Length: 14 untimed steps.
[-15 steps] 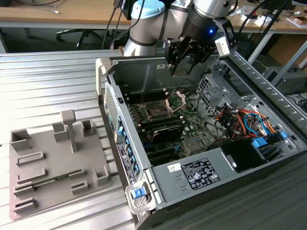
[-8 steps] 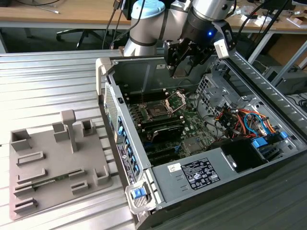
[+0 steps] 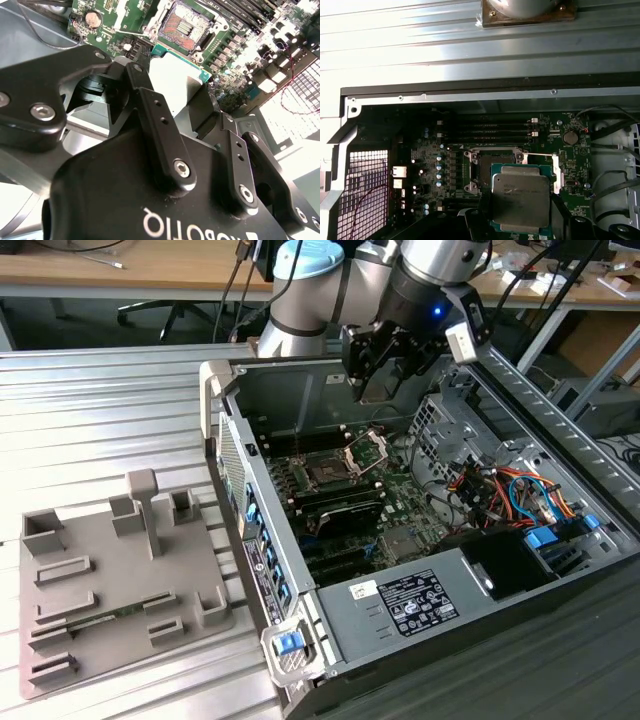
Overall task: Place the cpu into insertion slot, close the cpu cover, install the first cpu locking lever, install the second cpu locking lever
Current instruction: 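Place the cpu into insertion slot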
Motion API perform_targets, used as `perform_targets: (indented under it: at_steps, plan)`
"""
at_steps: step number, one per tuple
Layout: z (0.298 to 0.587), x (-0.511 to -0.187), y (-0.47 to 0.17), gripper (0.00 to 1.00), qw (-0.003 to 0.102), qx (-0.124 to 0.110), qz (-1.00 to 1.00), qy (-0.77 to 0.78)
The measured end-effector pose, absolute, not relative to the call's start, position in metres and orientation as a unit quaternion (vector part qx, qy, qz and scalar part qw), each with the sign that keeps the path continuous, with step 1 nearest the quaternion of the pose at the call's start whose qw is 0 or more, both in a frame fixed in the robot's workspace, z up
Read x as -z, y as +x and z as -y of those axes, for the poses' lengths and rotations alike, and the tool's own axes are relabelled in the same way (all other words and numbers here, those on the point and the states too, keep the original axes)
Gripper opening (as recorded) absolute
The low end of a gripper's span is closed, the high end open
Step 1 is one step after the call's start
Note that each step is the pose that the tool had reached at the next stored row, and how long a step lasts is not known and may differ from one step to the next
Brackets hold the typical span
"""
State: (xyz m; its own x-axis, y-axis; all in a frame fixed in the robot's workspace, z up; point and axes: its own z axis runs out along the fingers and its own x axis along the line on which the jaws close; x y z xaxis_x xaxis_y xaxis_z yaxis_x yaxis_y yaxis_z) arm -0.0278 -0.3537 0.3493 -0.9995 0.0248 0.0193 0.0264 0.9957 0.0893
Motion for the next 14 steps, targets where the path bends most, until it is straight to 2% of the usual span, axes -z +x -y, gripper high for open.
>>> perform_targets:
  at_steps: [14]
  plan:
    - [0.3537, -0.3471, -0.0278, 0.55, 0.009, 0.045, 0.999, -0.013]
